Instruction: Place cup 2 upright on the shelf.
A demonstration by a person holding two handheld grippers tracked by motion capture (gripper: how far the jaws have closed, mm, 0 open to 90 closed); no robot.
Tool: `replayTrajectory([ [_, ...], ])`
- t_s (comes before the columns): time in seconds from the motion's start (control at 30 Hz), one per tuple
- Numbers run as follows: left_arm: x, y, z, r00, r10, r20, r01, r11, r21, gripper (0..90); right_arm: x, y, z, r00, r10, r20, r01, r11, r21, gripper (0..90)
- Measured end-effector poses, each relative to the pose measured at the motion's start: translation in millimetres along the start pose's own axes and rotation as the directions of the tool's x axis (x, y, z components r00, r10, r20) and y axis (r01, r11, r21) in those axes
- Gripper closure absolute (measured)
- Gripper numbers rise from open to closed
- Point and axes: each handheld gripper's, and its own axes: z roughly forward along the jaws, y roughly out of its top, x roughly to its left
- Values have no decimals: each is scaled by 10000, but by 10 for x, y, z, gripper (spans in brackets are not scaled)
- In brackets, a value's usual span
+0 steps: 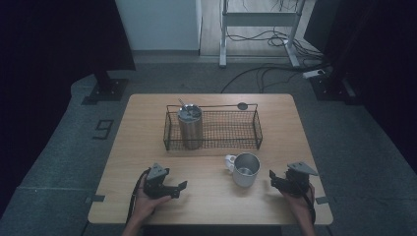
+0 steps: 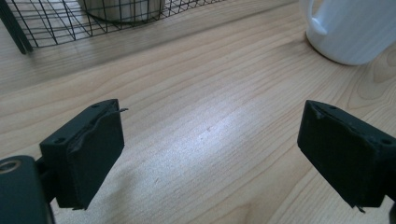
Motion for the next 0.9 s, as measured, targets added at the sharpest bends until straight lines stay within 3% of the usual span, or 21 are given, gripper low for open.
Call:
replayTrajectory([
  [0.37, 8, -6, -5, 10000, -48, -55, 48, 10000, -16, 75, 128, 75, -162, 9987, -239, -455, 214, 9983, -551, 140],
  [0.5, 4, -12, -1, 10000, -14, -44, 15, 10000, 32, 75, 157, 93, -192, 9978, -224, -630, 183, 9977, -652, 140],
  [0.73, -9, -17, 15, 10000, 31, -6, -31, 9999, 119, 75, 176, 144, -282, 9899, 144, -1409, -276, 9954, -920, 141],
  [0.9, -11, -17, 14, 10000, 3, 21, -3, 9999, 129, 75, 218, 176, -337, 9886, 6, -1504, -159, 9948, -1001, 142],
])
